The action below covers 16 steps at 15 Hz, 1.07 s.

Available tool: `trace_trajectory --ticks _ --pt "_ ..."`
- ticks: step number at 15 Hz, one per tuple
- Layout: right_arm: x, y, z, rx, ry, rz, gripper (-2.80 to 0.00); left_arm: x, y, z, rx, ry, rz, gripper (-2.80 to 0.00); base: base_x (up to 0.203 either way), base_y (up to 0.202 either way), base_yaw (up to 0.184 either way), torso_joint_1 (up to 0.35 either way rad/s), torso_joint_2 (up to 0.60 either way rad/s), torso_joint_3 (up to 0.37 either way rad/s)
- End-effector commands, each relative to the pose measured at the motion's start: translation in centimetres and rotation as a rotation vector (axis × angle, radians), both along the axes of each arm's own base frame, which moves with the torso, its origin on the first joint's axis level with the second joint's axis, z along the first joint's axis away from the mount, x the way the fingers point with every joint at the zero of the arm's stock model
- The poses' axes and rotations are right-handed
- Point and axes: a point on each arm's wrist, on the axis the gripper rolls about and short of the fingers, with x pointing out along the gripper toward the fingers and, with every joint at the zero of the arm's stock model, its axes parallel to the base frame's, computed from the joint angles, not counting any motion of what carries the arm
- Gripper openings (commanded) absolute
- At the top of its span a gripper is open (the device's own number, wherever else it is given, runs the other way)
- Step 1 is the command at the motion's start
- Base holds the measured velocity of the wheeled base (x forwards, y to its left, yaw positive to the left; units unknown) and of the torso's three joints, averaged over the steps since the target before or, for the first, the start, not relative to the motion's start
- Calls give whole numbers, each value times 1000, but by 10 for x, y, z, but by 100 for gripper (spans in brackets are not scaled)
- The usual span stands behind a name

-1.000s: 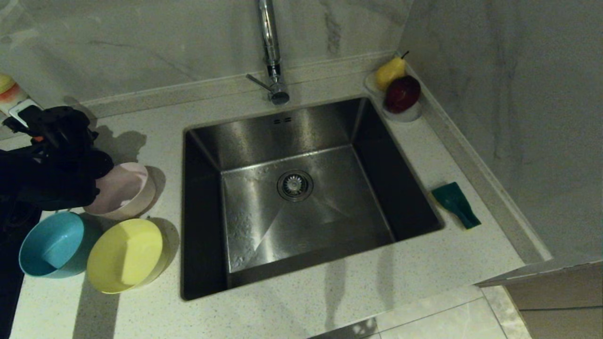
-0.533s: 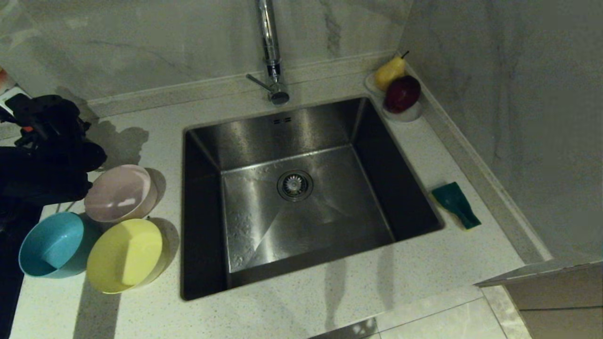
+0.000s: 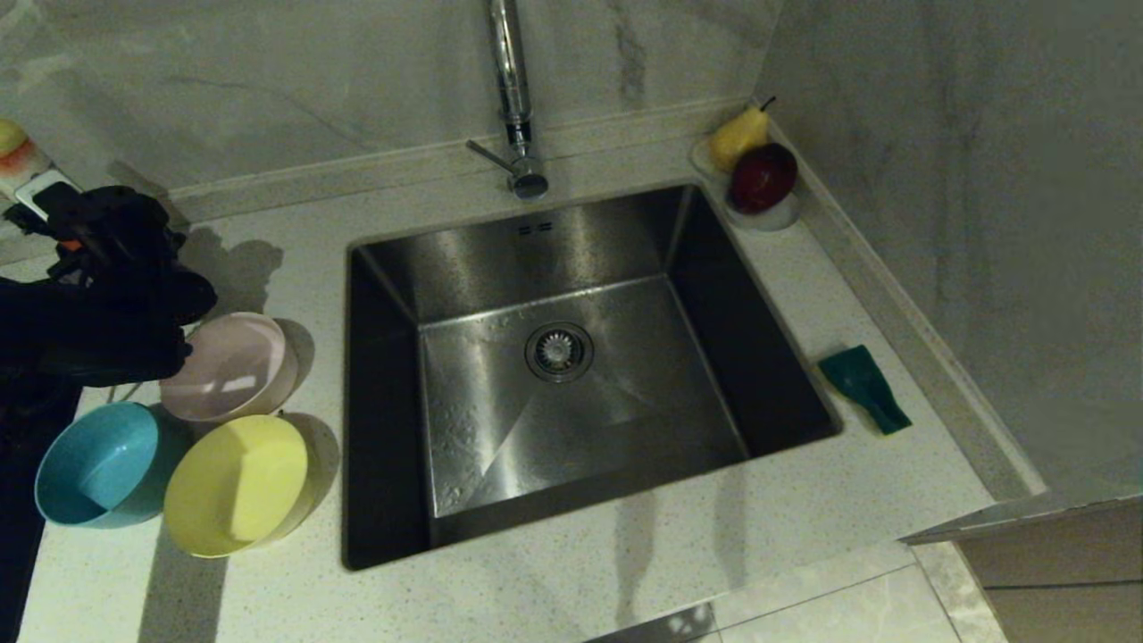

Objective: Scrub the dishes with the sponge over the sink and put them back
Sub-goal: Place the dish soap on the table

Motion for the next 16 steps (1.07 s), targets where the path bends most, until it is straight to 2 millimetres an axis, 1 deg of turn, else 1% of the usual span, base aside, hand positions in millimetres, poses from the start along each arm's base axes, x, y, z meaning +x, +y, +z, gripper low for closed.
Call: trace_trajectory --ticks 1,5,6,8,11,13,15,16 --pt "0 0 0 0 0 0 -280 4 0 -7 -7 6 2 -280 0 0 0 0 0 0" --pt "0 0 0 0 0 0 -280 2 -1 -9 -10 16 1 -280 0 0 0 0 0 0" --pt "0 0 0 0 0 0 -280 2 -1 -11 -12 25 0 0 0 0 0 0 0 0" --pt "0 0 0 0 0 0 -280 1 -2 -12 -14 28 -2 0 0 0 0 0 0 0" --pt "0 0 0 0 0 -1 -280 -3 -3 -2 -9 5 -2 0 0 0 0 0 0 0" --pt "0 0 0 0 -2 -1 -280 -13 -6 13 -2 -22 -3 0 0 0 0 0 0 0" --pt "0 0 0 0 0 0 -280 -27 -10 34 7 -59 -6 0 0 0 0 0 0 0" --pt "0 0 0 0 0 0 -280 -38 -12 51 16 -91 -8 0 0 0 0 0 0 0"
